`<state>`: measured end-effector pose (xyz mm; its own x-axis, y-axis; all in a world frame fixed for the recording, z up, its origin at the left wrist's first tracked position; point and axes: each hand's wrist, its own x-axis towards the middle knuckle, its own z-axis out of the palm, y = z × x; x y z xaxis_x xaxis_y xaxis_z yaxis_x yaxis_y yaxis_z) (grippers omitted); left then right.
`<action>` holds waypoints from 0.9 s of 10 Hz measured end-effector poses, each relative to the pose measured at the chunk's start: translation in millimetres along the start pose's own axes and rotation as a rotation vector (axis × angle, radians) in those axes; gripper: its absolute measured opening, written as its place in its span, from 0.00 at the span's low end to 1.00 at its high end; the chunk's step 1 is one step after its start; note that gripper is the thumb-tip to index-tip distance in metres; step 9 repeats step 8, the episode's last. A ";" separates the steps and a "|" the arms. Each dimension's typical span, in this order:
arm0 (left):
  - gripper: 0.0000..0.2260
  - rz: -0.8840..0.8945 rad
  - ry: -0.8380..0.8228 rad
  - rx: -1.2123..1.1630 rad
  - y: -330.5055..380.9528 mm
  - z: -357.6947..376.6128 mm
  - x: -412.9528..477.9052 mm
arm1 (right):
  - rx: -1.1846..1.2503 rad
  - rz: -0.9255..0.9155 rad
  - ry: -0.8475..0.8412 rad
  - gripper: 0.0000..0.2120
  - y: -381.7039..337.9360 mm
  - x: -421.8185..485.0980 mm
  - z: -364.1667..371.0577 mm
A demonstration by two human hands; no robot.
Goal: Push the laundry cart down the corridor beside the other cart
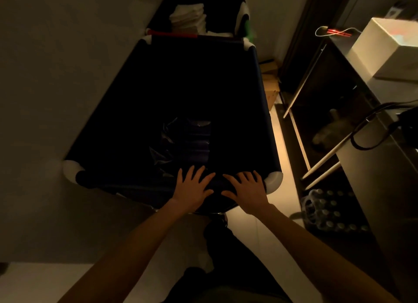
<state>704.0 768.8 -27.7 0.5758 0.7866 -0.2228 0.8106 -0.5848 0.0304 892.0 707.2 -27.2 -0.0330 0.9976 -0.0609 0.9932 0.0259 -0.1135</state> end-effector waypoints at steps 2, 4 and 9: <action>0.26 -0.006 -0.024 -0.025 2.1 -5.7 -3.2 | -0.036 0.010 -0.049 0.46 -3.6 -0.8 -6.3; 0.27 -0.069 -0.093 -0.045 -16.9 -48.1 -14.0 | -0.028 0.025 0.005 0.31 -14.1 6.4 -56.8; 0.30 -0.144 0.260 0.021 -19.9 -121.2 -38.5 | -0.096 -0.018 0.188 0.34 -27.4 9.4 -143.3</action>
